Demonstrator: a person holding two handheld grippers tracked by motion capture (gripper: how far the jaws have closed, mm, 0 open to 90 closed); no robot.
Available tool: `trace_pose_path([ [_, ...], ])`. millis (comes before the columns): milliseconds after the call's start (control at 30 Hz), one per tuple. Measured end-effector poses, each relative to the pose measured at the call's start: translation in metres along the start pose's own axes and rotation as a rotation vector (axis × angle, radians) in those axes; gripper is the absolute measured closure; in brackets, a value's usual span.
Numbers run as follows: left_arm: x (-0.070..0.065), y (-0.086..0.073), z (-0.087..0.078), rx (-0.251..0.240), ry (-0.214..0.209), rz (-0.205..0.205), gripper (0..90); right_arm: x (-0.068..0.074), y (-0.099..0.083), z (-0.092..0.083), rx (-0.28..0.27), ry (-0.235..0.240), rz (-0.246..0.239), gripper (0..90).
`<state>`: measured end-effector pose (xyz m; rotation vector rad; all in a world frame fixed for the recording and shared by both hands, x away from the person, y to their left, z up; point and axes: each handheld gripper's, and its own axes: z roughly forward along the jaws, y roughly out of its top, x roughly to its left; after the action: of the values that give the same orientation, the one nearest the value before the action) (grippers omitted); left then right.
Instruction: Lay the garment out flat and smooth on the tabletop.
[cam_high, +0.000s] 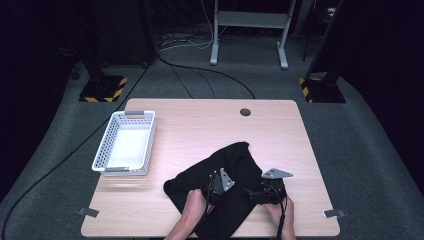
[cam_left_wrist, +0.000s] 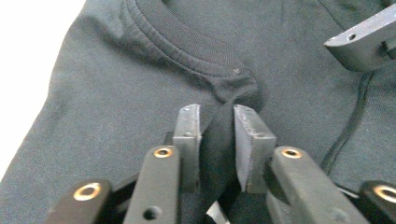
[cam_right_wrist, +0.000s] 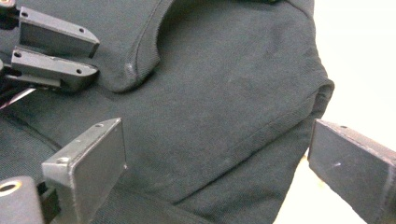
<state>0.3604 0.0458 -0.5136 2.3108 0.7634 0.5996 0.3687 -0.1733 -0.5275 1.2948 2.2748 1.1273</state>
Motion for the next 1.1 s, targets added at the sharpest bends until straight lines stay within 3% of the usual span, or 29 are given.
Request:
trace_pose_path([
  [300,0.014,-0.001,-0.005,-0.019,-0.018,-0.072,82.5,-0.001,0.0,0.0,-0.004,-0.002,0.003,4.4],
  [1100,0.059,0.01,-0.023,-0.075,0.037,-0.147,82.4,-0.001,0.0,0.0,-0.004,-0.004,0.008,5.1],
])
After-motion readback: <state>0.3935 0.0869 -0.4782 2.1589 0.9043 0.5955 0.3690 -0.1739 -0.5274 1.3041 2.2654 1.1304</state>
